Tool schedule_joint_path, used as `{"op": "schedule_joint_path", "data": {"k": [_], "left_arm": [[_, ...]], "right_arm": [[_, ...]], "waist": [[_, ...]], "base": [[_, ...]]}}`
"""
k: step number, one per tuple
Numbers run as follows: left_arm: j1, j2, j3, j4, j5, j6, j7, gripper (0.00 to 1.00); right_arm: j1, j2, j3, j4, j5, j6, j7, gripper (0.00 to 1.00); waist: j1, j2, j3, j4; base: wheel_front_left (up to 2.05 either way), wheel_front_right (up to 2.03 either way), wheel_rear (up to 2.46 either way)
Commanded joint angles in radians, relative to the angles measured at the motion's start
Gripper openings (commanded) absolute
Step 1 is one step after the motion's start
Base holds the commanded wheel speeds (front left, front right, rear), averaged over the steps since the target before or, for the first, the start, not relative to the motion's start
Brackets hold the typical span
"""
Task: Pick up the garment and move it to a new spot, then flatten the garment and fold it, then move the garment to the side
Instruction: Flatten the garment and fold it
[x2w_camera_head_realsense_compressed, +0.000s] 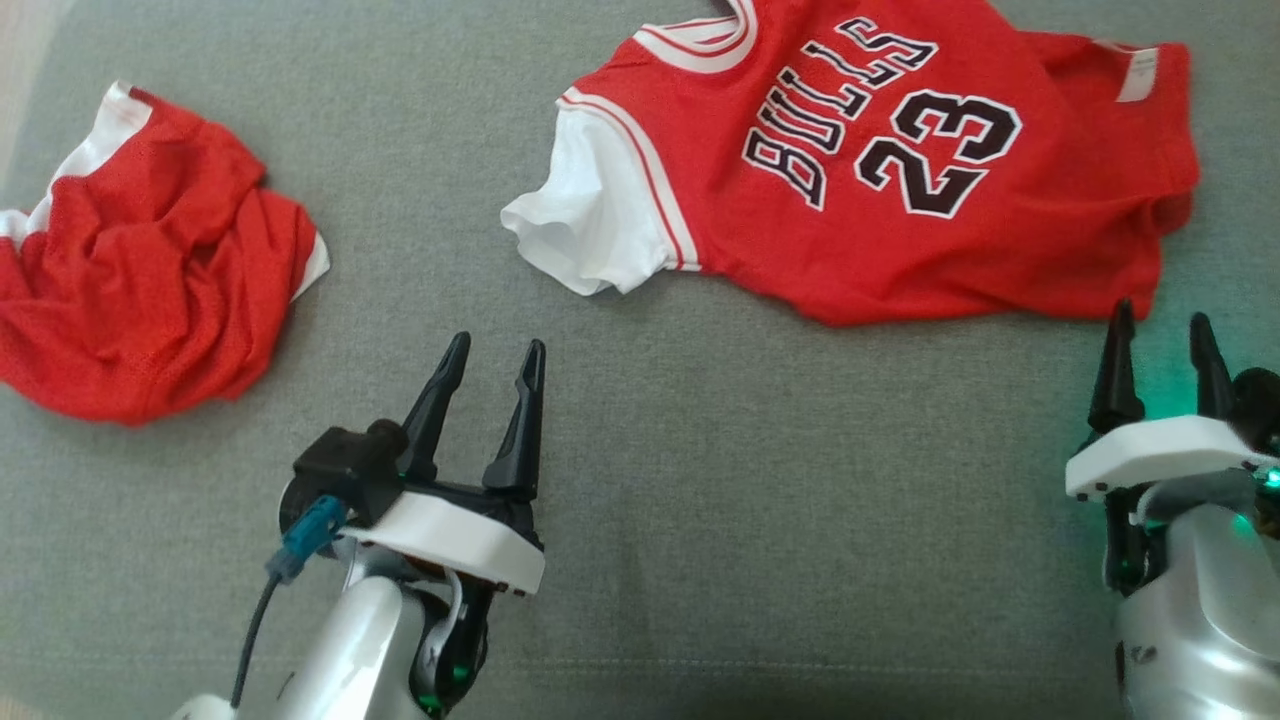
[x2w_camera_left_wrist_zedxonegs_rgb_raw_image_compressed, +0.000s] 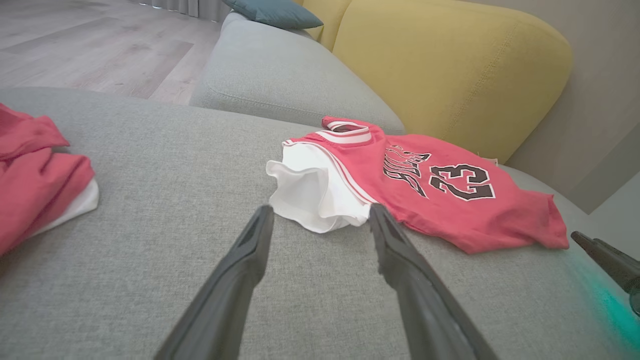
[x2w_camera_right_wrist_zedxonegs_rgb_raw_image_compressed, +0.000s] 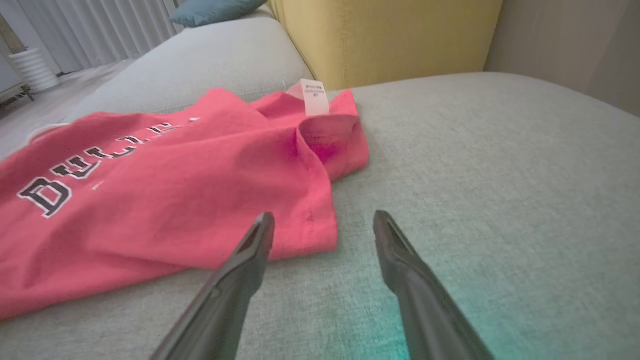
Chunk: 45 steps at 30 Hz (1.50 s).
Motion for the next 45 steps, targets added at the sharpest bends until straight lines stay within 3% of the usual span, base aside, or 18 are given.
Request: {"op": "schedule_joint_path", "data": {"k": [1,11,12,13,19,26,34,45], "left_arm": [[-0.041,0.006,0.023,-0.026,0.003,-0.003,-0.005,1.00],[-0.047,0.006,0.024,-0.023,0.010,-0.005,-0.005,1.00],[-0.048,0.006,0.023,-0.022,0.011,-0.006,-0.005,1.00],[-0.049,0.006,0.022,-0.022,0.011,-0.005,-0.005,1.00],[-0.051,0.006,0.023,-0.018,0.009,-0.003,-0.005,1.00],[-0.037,0.006,0.028,-0.017,-0.011,0.003,-0.005,1.00],[0.003,0.006,0.040,-0.022,-0.026,0.016,-0.005,1.00],[0.061,0.006,0.066,-0.031,-0.021,0.021,-0.005,1.00]], "right_arm": [[-0.039,-0.004,0.014,-0.012,-0.011,0.004,-0.006,1.00],[-0.147,-0.004,-0.011,0.121,-0.049,0.004,-0.009,1.00],[-0.160,-0.004,-0.011,0.135,-0.046,0.004,-0.008,0.74],[-0.172,-0.004,-0.010,0.147,-0.045,0.004,-0.007,0.00],[-0.218,-0.004,0.021,0.155,-0.036,0.004,-0.007,0.00],[-0.187,-0.042,0.121,0.058,0.014,0.004,0.004,0.00],[-0.042,-0.073,0.209,-0.173,0.070,0.004,0.068,0.00],[0.213,-0.040,0.215,-0.554,0.098,0.004,0.225,0.00]], "waist": [[0.0000,-0.0001,0.006,0.006],[0.0000,-0.0001,0.031,-0.001],[0.0000,-0.0001,0.032,-0.003],[0.0000,-0.0001,0.034,-0.006],[0.0000,-0.0001,0.025,-0.022],[0.0000,-0.0001,-0.032,-0.046],[0.0000,-0.0001,-0.125,-0.081],[0.0000,-0.0001,-0.195,-0.125]], "base": [[0.00,0.00,0.00],[0.00,0.00,0.00],[0.00,0.00,0.00],[0.00,0.00,0.00],[0.00,0.00,0.00],[0.00,0.00,0.00],[0.00,0.00,0.00],[0.00,0.00,0.00]]}}
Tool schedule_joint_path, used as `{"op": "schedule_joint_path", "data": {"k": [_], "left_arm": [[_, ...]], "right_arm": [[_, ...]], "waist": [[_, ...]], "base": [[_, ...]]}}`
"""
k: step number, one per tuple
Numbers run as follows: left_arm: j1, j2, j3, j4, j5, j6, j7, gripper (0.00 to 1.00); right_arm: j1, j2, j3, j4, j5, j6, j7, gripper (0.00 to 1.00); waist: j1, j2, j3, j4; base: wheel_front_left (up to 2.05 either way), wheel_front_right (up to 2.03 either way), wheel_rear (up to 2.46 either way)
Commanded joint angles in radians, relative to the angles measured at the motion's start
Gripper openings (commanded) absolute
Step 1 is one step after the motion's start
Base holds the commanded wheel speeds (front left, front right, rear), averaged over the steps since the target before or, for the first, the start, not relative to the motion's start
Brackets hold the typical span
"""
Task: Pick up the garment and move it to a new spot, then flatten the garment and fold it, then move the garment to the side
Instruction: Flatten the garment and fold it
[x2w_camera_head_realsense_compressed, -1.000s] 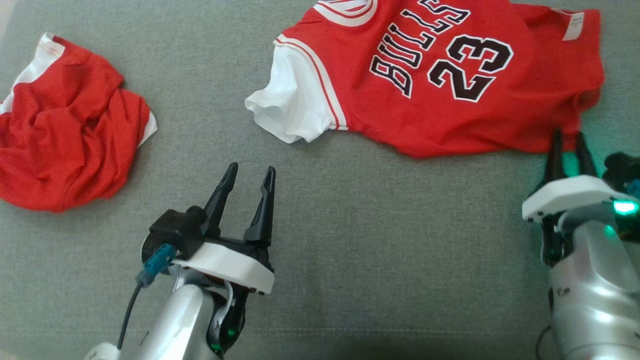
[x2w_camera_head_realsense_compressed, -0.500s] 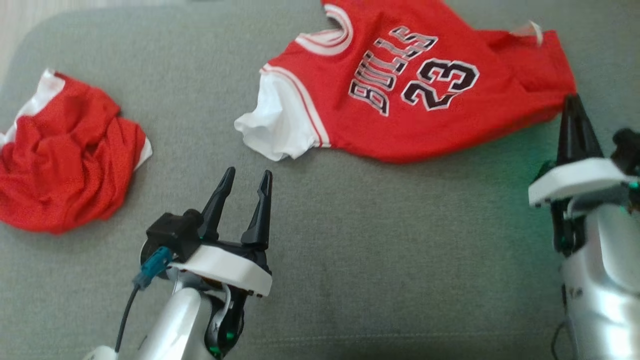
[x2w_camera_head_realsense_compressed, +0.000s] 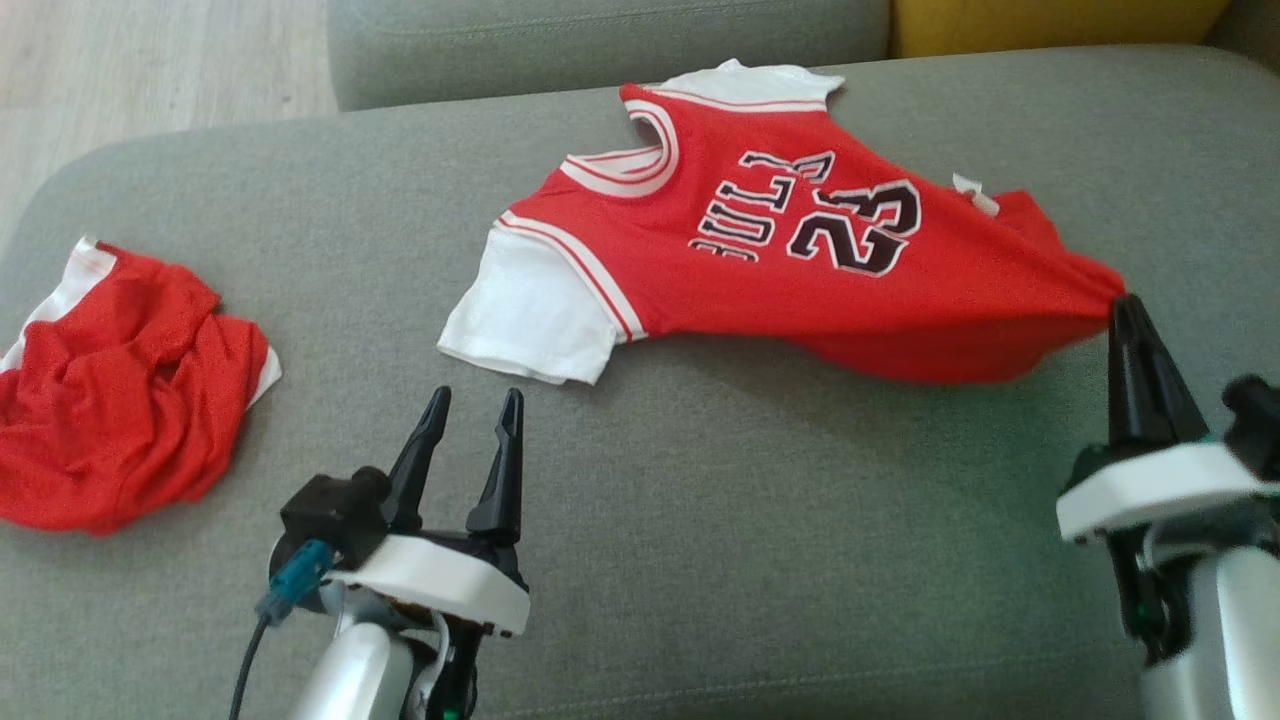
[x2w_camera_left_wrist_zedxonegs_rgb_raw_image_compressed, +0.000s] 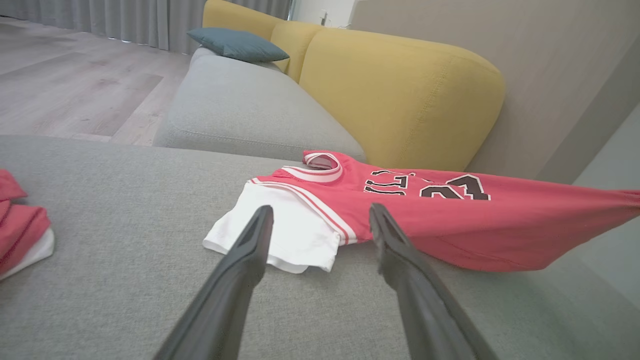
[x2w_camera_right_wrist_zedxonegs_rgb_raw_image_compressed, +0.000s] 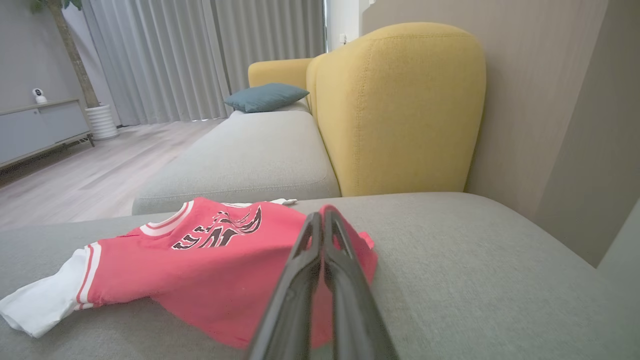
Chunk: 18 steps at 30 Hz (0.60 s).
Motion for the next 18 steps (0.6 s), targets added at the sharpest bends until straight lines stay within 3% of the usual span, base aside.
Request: {"op": "schedule_joint_path", "data": {"k": [1,5,8,18], "left_arm": [[-0.013,0.005,0.041,-0.039,0.000,0.001,-0.005,1.00],[-0.012,0.005,0.033,-0.045,0.004,-0.001,-0.005,1.00],[-0.026,0.005,0.023,-0.044,0.007,-0.006,-0.005,1.00],[-0.061,0.005,-0.006,-0.032,-0.002,-0.010,-0.005,1.00]], "right_arm": [[0.003,0.000,0.014,-0.079,0.006,0.004,0.017,0.00],[0.043,0.004,0.002,-0.179,0.013,0.004,0.077,0.00],[0.003,-0.010,-0.005,-0.177,0.017,0.004,0.095,0.00],[-0.216,-0.120,-0.030,0.090,-0.003,0.004,0.106,0.00]], "waist": [[0.0000,-0.0001,-0.006,-0.006],[0.0000,-0.0001,0.007,-0.003],[0.0000,-0.0001,0.028,0.013],[0.0000,-0.0001,0.087,0.076]], "base": [[0.00,0.00,0.00],[0.00,0.00,0.00],[0.00,0.00,0.00],[0.00,0.00,0.00]]}}
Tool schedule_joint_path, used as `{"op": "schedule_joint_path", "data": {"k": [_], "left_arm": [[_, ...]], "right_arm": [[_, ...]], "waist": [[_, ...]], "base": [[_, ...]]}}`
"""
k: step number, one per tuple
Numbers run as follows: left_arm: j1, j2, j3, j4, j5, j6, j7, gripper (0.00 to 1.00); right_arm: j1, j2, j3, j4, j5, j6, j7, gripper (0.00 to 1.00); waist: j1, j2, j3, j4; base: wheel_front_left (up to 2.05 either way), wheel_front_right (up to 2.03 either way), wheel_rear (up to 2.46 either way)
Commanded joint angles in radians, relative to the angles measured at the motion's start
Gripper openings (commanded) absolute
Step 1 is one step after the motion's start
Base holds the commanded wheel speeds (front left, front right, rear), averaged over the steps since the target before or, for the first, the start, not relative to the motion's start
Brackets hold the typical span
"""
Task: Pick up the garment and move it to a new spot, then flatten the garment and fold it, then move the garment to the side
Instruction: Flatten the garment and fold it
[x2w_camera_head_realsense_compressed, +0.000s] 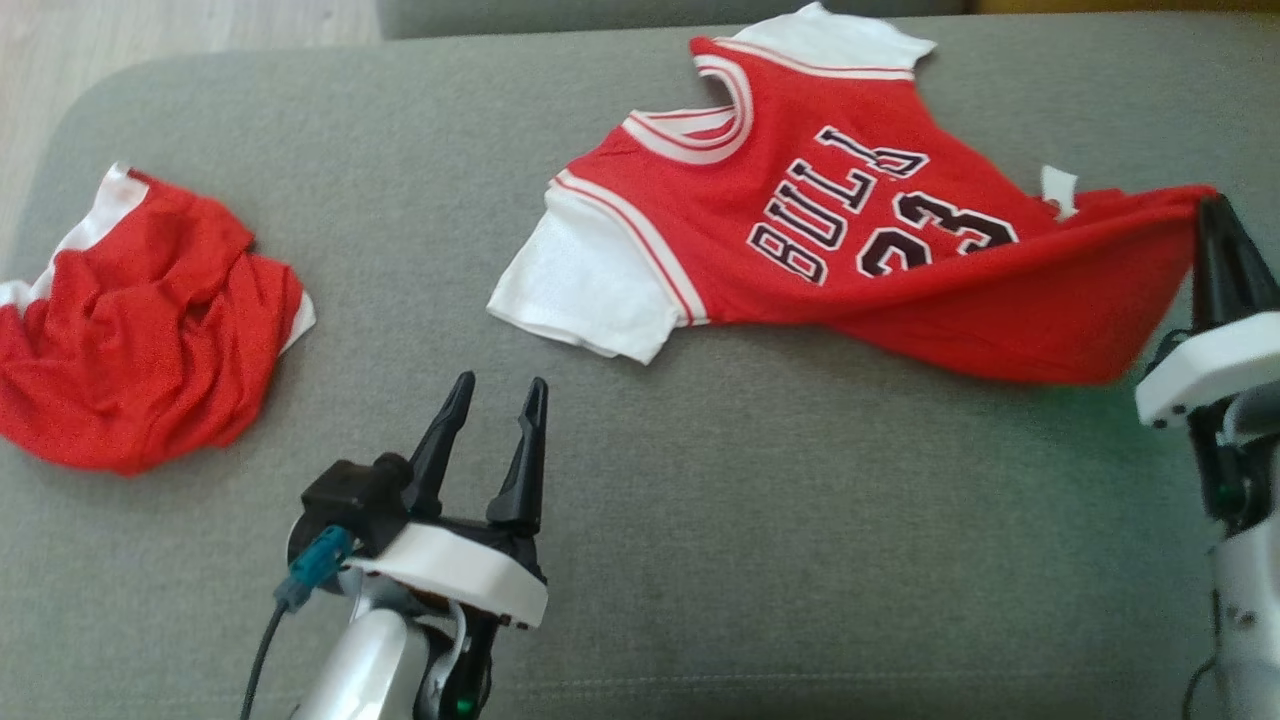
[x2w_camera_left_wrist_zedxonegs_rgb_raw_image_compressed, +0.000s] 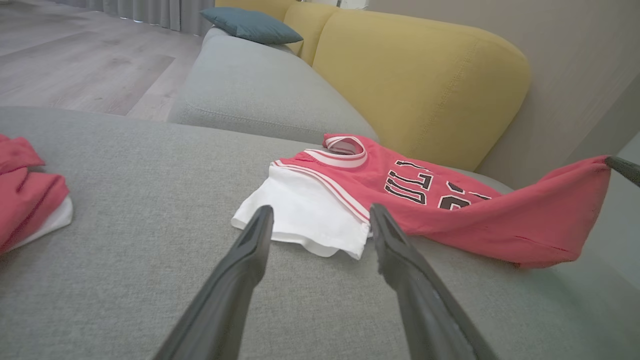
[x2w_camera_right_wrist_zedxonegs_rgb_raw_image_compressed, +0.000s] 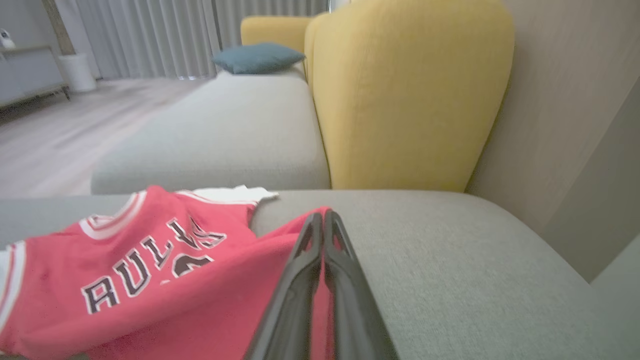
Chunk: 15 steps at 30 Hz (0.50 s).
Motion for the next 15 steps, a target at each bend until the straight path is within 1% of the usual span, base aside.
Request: {"op": "schedule_joint_path", "data": {"k": [1,6,9,10,11,15], "left_arm": [[-0.037,0.004,0.028,-0.027,-0.003,-0.001,-0.005,1.00],[-0.048,0.004,0.030,-0.023,-0.002,-0.001,-0.005,1.00],[-0.054,0.004,0.033,-0.023,0.001,-0.001,-0.005,1.00],[-0.056,0.004,0.033,-0.023,0.002,-0.001,-0.005,1.00],[-0.058,0.004,0.033,-0.023,0.002,-0.001,-0.005,1.00],[-0.062,0.004,0.038,-0.022,0.003,0.002,-0.005,1.00]], "right_arm": [[-0.031,-0.019,0.018,-0.016,-0.006,0.004,-0.006,0.00],[-0.121,-0.059,0.022,0.194,-0.049,0.004,-0.041,0.00],[-0.170,-0.072,0.010,0.305,-0.084,0.004,-0.069,0.00],[-0.186,-0.073,0.008,0.338,-0.094,0.004,-0.081,0.25],[-0.202,-0.072,0.008,0.368,-0.099,0.004,-0.092,1.00],[-0.250,-0.066,0.013,0.442,-0.112,0.004,-0.155,1.00]], "waist": [[0.0000,0.0000,0.012,0.014],[0.0000,0.0000,0.026,0.029],[0.0000,0.0000,0.033,0.029],[0.0000,0.0000,0.036,0.029],[0.0000,0.0000,0.037,0.027],[0.0000,0.0000,0.036,0.014]], "base": [[0.00,0.00,0.00],[0.00,0.00,0.00],[0.00,0.00,0.00],[0.00,0.00,0.00],[0.00,0.00,0.00],[0.00,0.00,0.00]]}}
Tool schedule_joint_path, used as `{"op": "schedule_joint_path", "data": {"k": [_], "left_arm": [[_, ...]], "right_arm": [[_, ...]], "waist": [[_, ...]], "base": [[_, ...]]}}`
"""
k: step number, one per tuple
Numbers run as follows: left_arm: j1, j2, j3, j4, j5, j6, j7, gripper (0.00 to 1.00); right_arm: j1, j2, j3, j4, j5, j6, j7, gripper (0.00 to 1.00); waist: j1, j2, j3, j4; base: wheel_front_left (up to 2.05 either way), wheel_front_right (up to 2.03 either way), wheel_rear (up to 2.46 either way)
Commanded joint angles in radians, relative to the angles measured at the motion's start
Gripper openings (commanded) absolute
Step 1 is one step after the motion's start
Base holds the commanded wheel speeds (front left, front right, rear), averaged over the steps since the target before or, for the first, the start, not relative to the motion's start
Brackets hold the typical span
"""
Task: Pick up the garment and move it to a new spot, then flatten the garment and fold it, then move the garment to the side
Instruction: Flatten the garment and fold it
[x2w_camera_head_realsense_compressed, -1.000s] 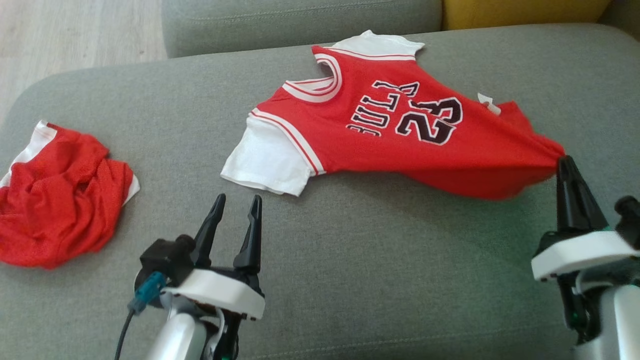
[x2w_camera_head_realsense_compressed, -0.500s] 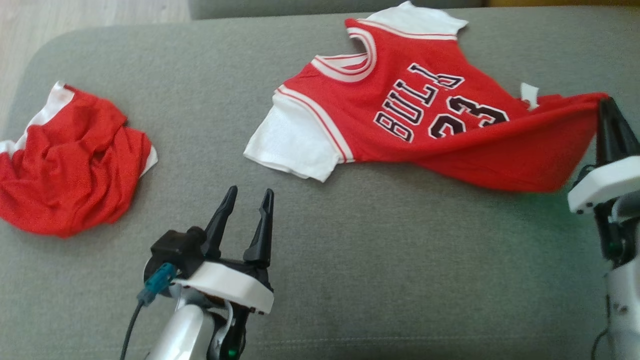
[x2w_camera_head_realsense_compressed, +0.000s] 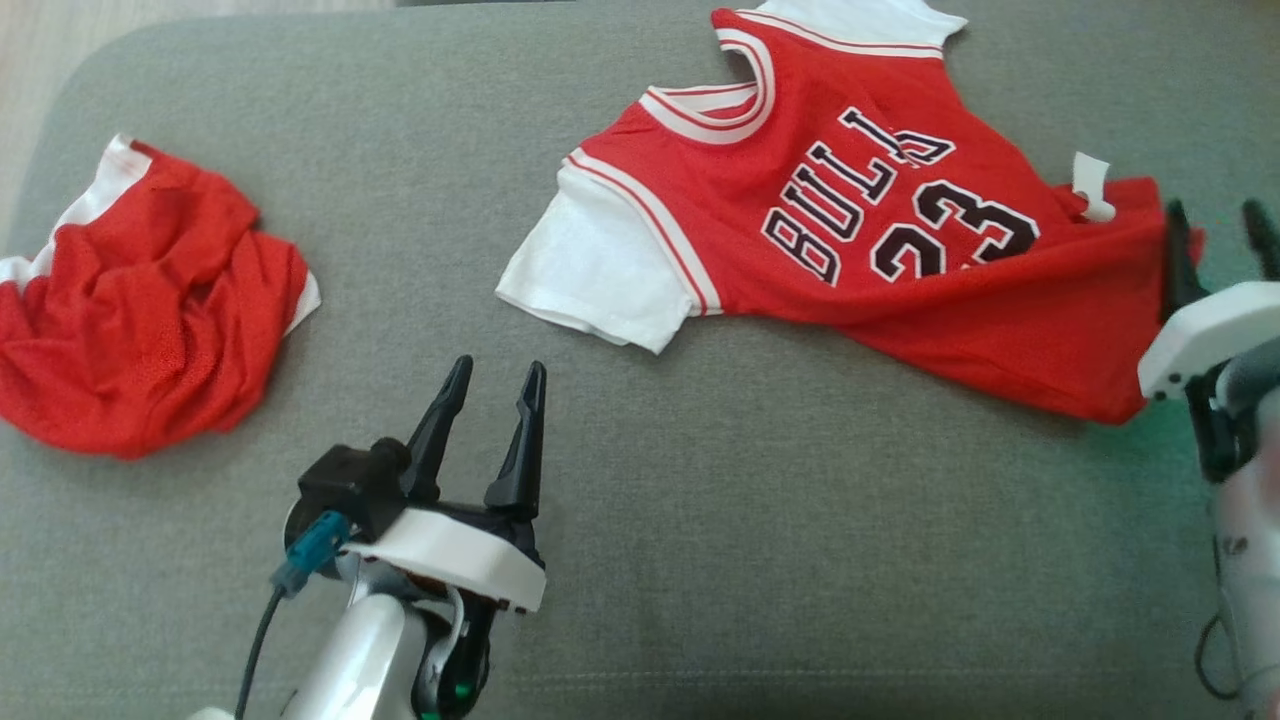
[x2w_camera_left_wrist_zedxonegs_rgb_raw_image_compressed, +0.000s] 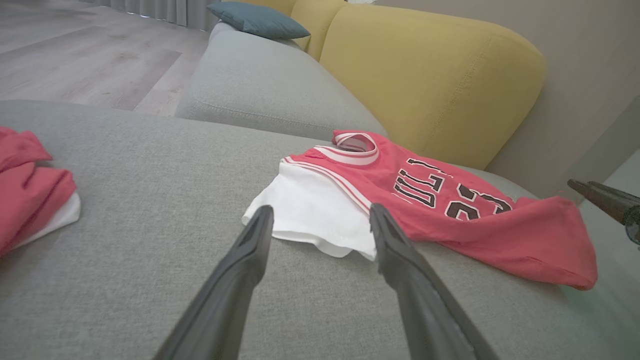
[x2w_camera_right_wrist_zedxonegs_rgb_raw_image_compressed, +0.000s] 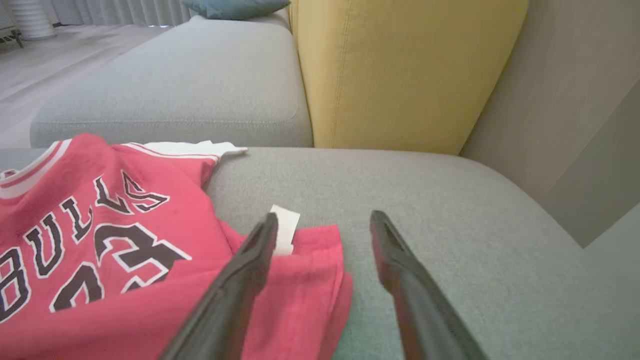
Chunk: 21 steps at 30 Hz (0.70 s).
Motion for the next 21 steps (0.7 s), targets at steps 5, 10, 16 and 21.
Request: {"op": "schedule_joint_path", "data": {"k": [5,10,16,21], "left_arm": [[-0.034,0.005,0.049,-0.028,0.003,0.002,-0.005,1.00],[-0.024,0.005,0.071,-0.036,0.003,0.006,-0.005,1.00],[-0.004,0.005,0.096,-0.044,0.004,0.008,-0.005,1.00],[0.009,0.005,0.121,-0.047,0.008,0.008,-0.005,1.00]], "right_arm": [[-0.028,0.007,0.039,-0.016,-0.011,0.004,-0.118,1.00],[0.052,0.061,0.060,-0.100,0.033,0.004,-0.172,1.00],[0.242,0.145,0.087,-0.275,0.089,0.004,-0.192,1.00],[0.404,0.186,0.124,-0.398,0.125,0.004,-0.194,1.00]], "waist": [[0.0000,0.0000,-0.029,-0.032],[0.0000,0.0000,-0.059,-0.068],[0.0000,0.0000,-0.092,-0.114],[0.0000,0.0000,-0.103,-0.153]], "base": [[0.00,0.00,0.00],[0.00,0.00,0.00],[0.00,0.00,0.00],[0.00,0.00,0.00]]}}
